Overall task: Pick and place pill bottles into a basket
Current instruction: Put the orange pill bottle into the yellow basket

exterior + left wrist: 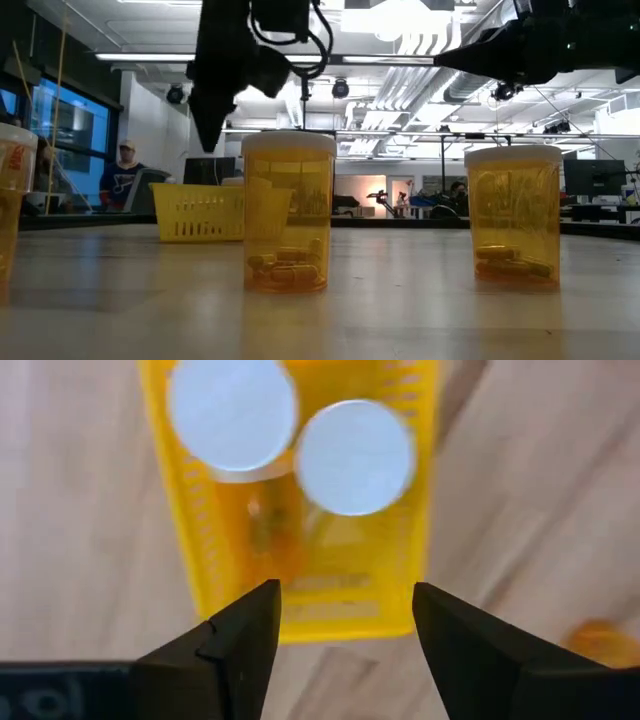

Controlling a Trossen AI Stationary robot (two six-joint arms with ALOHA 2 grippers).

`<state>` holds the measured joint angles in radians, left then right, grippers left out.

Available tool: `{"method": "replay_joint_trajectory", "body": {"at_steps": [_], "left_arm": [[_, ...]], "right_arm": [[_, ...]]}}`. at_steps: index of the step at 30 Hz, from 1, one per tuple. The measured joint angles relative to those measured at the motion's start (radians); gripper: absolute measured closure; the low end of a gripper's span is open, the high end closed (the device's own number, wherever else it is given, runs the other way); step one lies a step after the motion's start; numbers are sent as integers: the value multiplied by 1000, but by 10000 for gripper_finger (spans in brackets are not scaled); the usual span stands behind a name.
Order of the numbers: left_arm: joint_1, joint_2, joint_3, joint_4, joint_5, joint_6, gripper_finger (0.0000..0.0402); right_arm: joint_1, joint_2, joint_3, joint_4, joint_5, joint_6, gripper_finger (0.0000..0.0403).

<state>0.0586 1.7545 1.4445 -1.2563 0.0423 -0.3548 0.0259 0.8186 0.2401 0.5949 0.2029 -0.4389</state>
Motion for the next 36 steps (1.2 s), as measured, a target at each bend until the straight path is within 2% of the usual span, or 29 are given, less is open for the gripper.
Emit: {"method": "replay_joint_trajectory", "body": {"at_steps": [4,10,20,36], "left_arm": [[9,24,-1,-42,-76,33,140],[20,53,-1,5,-152,40,140],[19,73,-58,-2,-99,43,140],[20,72,-175,174,-78,62,140]], "right_arm": [[0,0,0,-10,-1,0,259],[0,0,0,-11,-1,2,259],[0,0,0,-19,-1,11,259],[0,0,0,-28,-1,11,259]]}}
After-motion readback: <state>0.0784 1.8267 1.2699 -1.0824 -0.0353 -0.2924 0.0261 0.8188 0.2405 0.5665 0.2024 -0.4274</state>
